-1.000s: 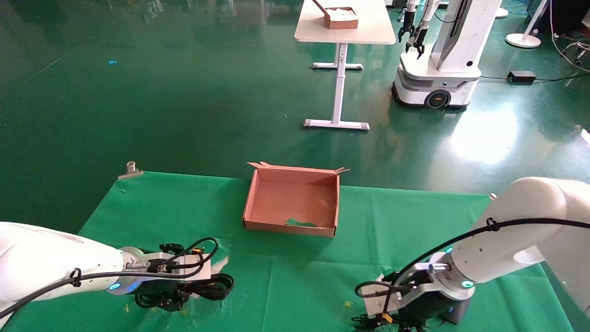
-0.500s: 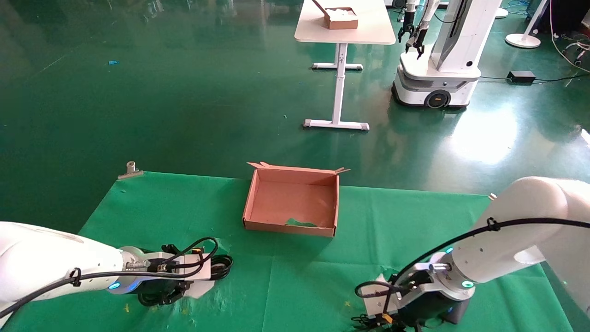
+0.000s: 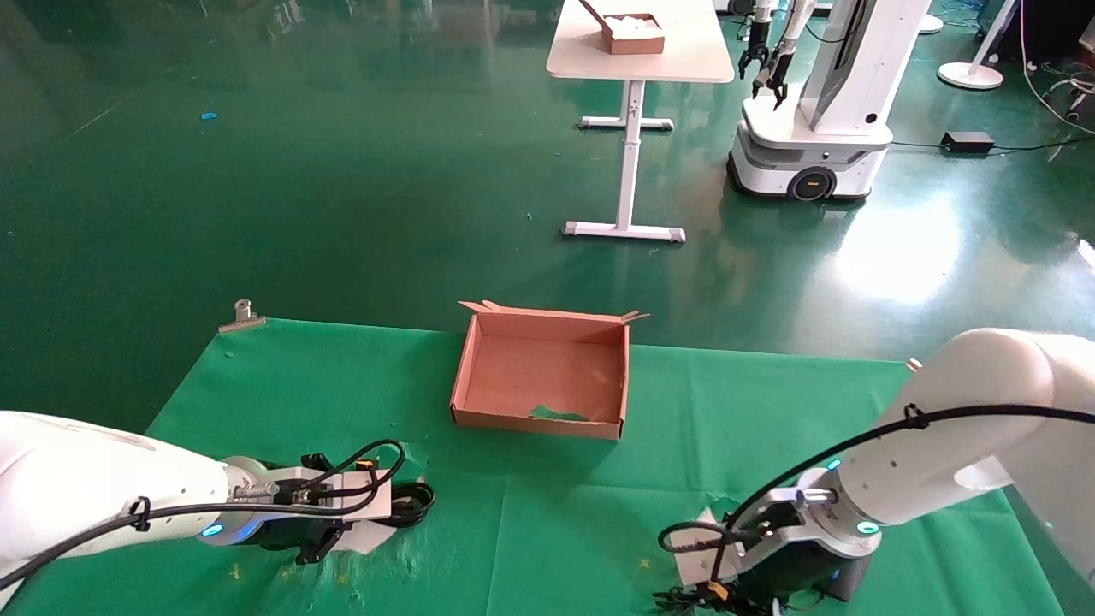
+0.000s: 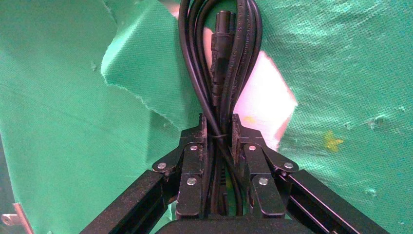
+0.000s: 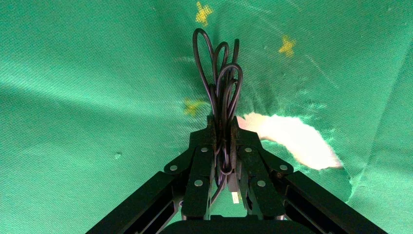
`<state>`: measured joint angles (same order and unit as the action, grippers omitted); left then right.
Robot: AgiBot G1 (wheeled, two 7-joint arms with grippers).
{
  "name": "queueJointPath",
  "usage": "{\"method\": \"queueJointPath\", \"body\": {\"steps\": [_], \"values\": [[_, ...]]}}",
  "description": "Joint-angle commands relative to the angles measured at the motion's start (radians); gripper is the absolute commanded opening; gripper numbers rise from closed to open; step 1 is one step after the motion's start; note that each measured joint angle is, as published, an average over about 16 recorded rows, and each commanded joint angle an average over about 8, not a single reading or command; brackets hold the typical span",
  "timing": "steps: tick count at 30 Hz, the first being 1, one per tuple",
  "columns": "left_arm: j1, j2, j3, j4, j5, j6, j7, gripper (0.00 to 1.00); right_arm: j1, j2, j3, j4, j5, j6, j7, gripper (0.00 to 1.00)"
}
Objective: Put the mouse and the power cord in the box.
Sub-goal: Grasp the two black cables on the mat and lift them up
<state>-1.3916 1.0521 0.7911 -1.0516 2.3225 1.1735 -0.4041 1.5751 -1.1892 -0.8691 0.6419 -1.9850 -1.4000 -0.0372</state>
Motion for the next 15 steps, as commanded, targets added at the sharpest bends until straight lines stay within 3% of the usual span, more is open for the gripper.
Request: {"method": "queueJointPath", "body": {"steps": [1,7,15], "values": [[0.0,0.0,0.0,0.0,0.0,0.0,0.0,0.0,0.0,0.0,0.0,0.0,0.0,0.0,0.0,0.0],[-0.01,-0.007,-0.009,-0.012,-0.026,0.016,0.006,0.0,0.005,0.003,0.003,0.002,0.002,0.002,-0.001,0.0],[-0.11,-0.019,-0.092,-0.076,-0.225,0.109,0.013,0.0,0.086,0.027,0.036,0.01,0.014,0.024,0.015,0.0]]}}
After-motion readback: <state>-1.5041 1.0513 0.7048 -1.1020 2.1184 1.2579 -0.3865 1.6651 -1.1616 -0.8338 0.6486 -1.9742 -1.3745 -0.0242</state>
